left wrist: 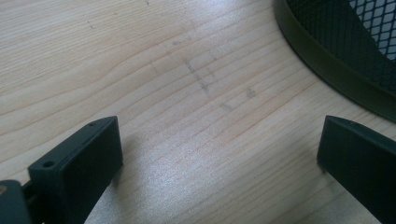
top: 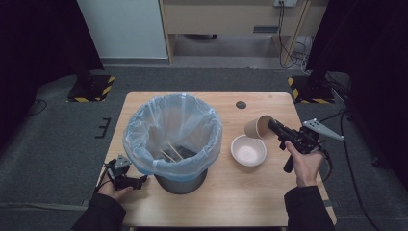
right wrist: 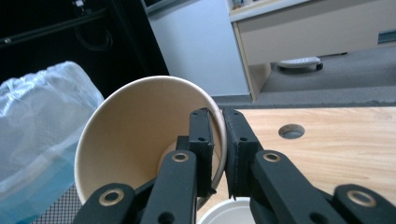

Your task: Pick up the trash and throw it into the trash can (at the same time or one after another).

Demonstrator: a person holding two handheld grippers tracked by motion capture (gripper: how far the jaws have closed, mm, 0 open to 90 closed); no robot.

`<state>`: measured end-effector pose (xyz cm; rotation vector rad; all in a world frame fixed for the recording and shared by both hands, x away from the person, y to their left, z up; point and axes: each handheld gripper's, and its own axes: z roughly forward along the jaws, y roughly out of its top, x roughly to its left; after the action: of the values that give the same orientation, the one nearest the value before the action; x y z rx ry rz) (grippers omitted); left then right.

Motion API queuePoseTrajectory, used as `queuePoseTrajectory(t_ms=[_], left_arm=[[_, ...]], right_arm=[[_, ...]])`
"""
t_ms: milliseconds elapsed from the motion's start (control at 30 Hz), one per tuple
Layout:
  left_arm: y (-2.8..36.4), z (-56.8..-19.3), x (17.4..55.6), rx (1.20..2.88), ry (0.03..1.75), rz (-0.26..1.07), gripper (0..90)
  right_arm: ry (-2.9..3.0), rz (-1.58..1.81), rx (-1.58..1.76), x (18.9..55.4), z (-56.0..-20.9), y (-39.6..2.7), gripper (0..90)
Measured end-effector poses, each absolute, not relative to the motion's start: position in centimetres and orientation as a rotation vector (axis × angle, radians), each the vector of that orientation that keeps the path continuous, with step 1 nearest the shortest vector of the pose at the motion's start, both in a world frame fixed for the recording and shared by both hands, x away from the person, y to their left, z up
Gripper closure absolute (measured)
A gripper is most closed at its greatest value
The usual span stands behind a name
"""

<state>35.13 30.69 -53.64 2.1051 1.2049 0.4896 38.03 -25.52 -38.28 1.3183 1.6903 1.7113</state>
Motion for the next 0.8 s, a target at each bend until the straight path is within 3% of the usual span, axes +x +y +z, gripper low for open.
queuePoseTrajectory(t_ms=[800], left_arm=[[30.7, -53.6, 35.1, 2.105, 1.205, 0.49, 0.0]], right_arm=[[1.528, 1.845, 1.241, 36.5, -35.0, -26.9, 83.3]])
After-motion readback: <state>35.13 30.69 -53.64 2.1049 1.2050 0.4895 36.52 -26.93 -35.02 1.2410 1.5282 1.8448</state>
